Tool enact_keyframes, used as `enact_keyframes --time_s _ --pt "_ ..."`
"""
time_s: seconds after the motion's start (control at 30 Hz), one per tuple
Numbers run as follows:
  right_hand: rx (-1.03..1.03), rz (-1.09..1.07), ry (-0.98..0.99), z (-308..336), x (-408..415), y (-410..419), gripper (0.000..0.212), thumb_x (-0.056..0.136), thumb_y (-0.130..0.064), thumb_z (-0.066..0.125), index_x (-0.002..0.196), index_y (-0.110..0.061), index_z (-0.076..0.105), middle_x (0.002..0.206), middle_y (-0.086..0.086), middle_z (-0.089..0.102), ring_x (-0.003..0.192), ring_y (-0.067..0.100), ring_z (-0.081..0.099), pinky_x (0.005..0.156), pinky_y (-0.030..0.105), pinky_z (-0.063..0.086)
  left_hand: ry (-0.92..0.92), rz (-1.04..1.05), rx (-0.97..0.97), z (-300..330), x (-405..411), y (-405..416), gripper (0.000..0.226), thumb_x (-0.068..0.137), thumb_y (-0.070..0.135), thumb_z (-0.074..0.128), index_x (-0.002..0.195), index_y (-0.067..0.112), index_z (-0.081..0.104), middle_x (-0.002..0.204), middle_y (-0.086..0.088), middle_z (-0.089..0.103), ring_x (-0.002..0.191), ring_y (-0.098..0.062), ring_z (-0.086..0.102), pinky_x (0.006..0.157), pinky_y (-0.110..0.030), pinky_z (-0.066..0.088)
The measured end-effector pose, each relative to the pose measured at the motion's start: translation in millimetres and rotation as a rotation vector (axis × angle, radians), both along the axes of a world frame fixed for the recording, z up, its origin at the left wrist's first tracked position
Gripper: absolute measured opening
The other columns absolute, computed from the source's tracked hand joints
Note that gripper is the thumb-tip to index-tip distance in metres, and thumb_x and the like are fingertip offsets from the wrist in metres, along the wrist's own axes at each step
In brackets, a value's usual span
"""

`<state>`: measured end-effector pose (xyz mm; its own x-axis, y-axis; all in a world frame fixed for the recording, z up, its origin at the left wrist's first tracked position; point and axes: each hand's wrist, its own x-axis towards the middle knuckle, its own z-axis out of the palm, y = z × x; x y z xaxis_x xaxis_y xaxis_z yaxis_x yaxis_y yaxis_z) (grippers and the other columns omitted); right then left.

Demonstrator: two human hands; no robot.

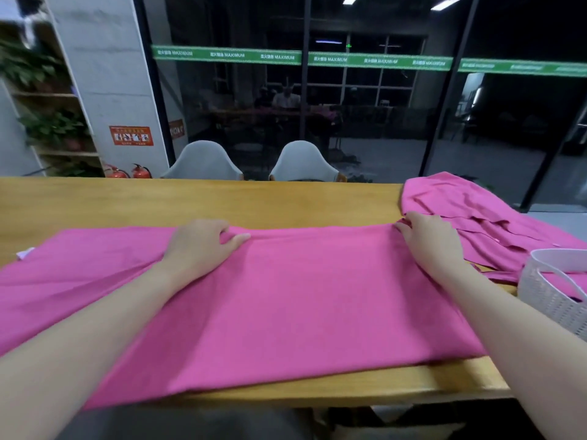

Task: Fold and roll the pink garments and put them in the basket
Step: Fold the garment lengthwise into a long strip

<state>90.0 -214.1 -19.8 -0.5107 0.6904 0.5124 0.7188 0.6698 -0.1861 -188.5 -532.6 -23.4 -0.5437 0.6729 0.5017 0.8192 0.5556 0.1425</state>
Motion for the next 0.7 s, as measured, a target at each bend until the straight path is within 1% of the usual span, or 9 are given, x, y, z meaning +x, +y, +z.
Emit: enact_keyframes --time_s 0.1,0.13,0.2,0.3,0.37,0.43,0.53,0.7 --pt "-0.035 0.004 0.033 17.2 -16.3 11.5 0.027 0.098 -0.033 0.062 0.082 -0.011 0.062 0.088 0.02 0.069 0.083 0.04 0.065 0.063 0.038 0.039 0.038 0.012 -0.011 20.7 -19.4 7.2 0.068 0.088 0.078 0.047 0.062 0.015 0.049 0.061 0.006 0.055 0.062 -0.016 0.051 0.053 -0.034 0.035" --pt "-0.048 -0.001 0.034 18.9 -24.6 16.7 0.027 0.097 -0.032 0.063 0.082 -0.01 0.063 0.089 0.02 0.069 0.084 0.04 0.065 0.064 0.038 0.039 0.046 0.012 -0.015 23.8 -26.9 12.1 0.069 0.087 0.078 0.049 0.061 0.015 0.047 0.059 0.006 0.054 0.06 -0.014 0.05 0.052 -0.034 0.033" --pt "-0.073 -0.005 0.02 16.6 -42.0 30.4 0.027 0.097 -0.033 0.064 0.089 -0.007 0.069 0.09 0.018 0.07 0.084 0.038 0.065 0.065 0.037 0.041 0.041 0.011 -0.028 25.3 -44.8 25.1 0.07 0.085 0.08 0.051 0.058 0.015 0.043 0.056 0.005 0.053 0.057 -0.014 0.049 0.05 -0.034 0.03" --pt "-0.123 -0.009 -0.006 -4.5 -64.9 54.3 0.026 0.096 -0.036 0.065 0.092 -0.012 0.072 0.092 0.015 0.072 0.084 0.036 0.065 0.065 0.036 0.042 -0.037 0.007 -0.06 12.0 -71.9 48.9 0.073 0.08 0.085 0.05 0.058 0.016 0.042 0.056 0.004 0.053 0.057 -0.016 0.051 0.052 -0.036 0.037" --pt "-0.137 -0.033 -0.033 -25.1 -74.6 65.7 0.027 0.097 -0.04 0.064 0.092 -0.014 0.07 0.093 0.015 0.071 0.088 0.038 0.065 0.066 0.037 0.04 -0.095 0.01 -0.087 -7.5 -85.2 62.5 0.076 0.076 0.089 0.048 0.06 0.014 0.046 0.058 0.002 0.055 0.059 -0.018 0.053 0.056 -0.037 0.041" --pt "-0.137 -0.05 -0.011 -44.7 -78.3 73.5 0.029 0.096 -0.043 0.063 0.088 -0.016 0.067 0.09 0.014 0.071 0.088 0.038 0.065 0.066 0.037 0.038 -0.123 0.016 -0.074 -29.5 -92.3 69.5 0.079 0.073 0.091 0.045 0.064 0.012 0.05 0.059 0.003 0.057 0.062 -0.018 0.054 0.06 -0.038 0.045" --pt "-0.108 -0.041 0.024 -57.3 -79.9 85.6 0.028 0.093 -0.046 0.067 0.085 -0.019 0.066 0.085 0.011 0.07 0.085 0.039 0.064 0.066 0.037 0.039 -0.094 0.0 -0.043 -45.9 -102.4 74.1 0.073 0.075 0.088 0.046 0.064 0.016 0.052 0.06 0.006 0.057 0.063 -0.017 0.054 0.059 -0.038 0.045" --pt "-0.149 -0.017 0.021 -58.6 -82.6 90.7 0.029 0.094 -0.046 0.067 0.085 -0.018 0.064 0.081 0.005 0.062 0.085 0.037 0.061 0.067 0.037 0.038 -0.099 -0.021 -0.076 -45.8 -104.9 76.2 0.075 0.075 0.089 0.045 0.065 0.015 0.051 0.057 0.004 0.056 0.06 -0.017 0.053 0.056 -0.037 0.044"
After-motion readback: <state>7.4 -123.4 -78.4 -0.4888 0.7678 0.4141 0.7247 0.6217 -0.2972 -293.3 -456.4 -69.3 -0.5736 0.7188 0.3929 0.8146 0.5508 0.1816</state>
